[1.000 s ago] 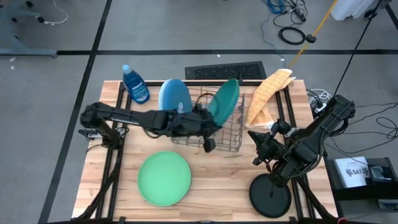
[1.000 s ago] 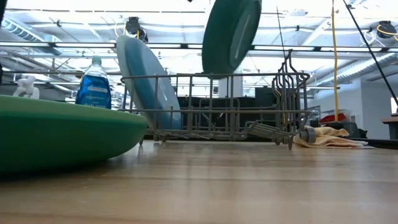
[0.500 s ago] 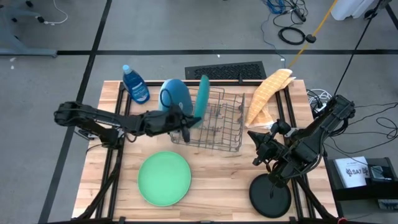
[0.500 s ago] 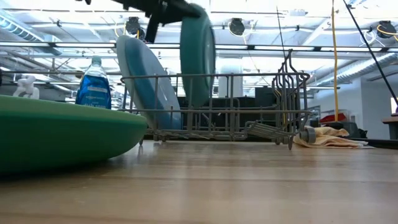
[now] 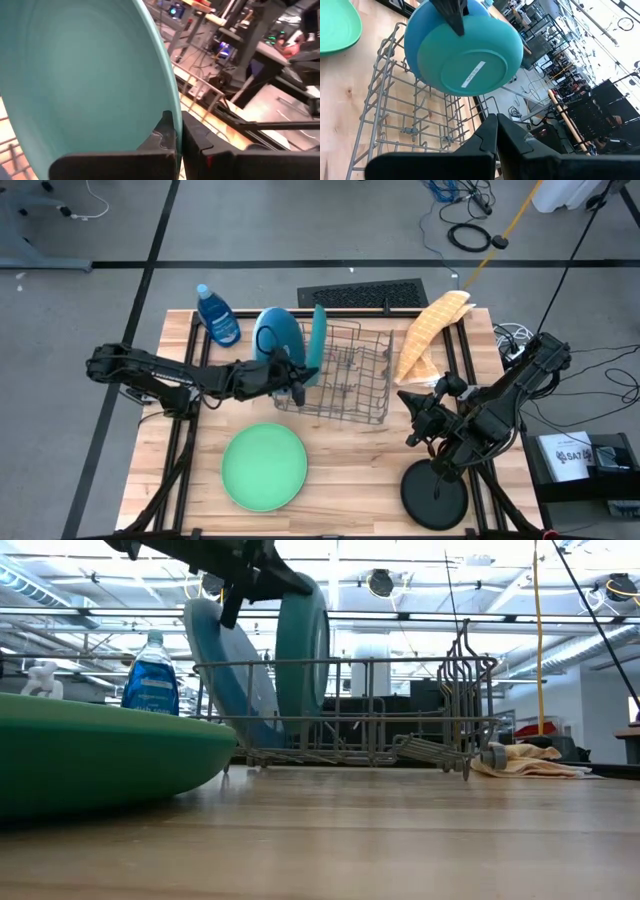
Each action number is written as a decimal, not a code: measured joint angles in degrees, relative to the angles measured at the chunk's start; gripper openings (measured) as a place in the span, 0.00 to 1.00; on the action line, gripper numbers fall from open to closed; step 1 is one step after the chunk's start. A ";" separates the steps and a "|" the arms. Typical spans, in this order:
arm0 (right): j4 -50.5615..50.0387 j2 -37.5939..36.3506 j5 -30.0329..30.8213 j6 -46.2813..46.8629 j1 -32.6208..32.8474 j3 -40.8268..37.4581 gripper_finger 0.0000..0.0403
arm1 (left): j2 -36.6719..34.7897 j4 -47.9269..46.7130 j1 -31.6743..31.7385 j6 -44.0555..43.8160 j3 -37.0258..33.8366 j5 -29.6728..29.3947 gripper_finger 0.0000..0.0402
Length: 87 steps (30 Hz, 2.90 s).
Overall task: Sort dishes
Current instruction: Put the green plate into the dish rack
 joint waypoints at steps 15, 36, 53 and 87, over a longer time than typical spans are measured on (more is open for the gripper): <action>0.27 0.01 0.00 -0.40 0.00 0.00 0.00 | 1.51 -2.02 -1.88 -8.57 0.09 -7.83 0.03; 3.60 0.01 -0.10 -4.21 0.00 0.00 0.00 | 1.88 -3.11 -6.00 -12.89 -0.02 -16.88 0.13; 5.71 0.00 -1.48 -5.36 -0.90 0.00 0.00 | 1.87 -1.07 -6.97 -13.96 -0.04 -18.17 0.29; 35.24 4.73 -18.41 -29.19 -13.57 -0.02 0.25 | 1.18 5.36 -8.01 -7.88 -0.04 -17.32 0.55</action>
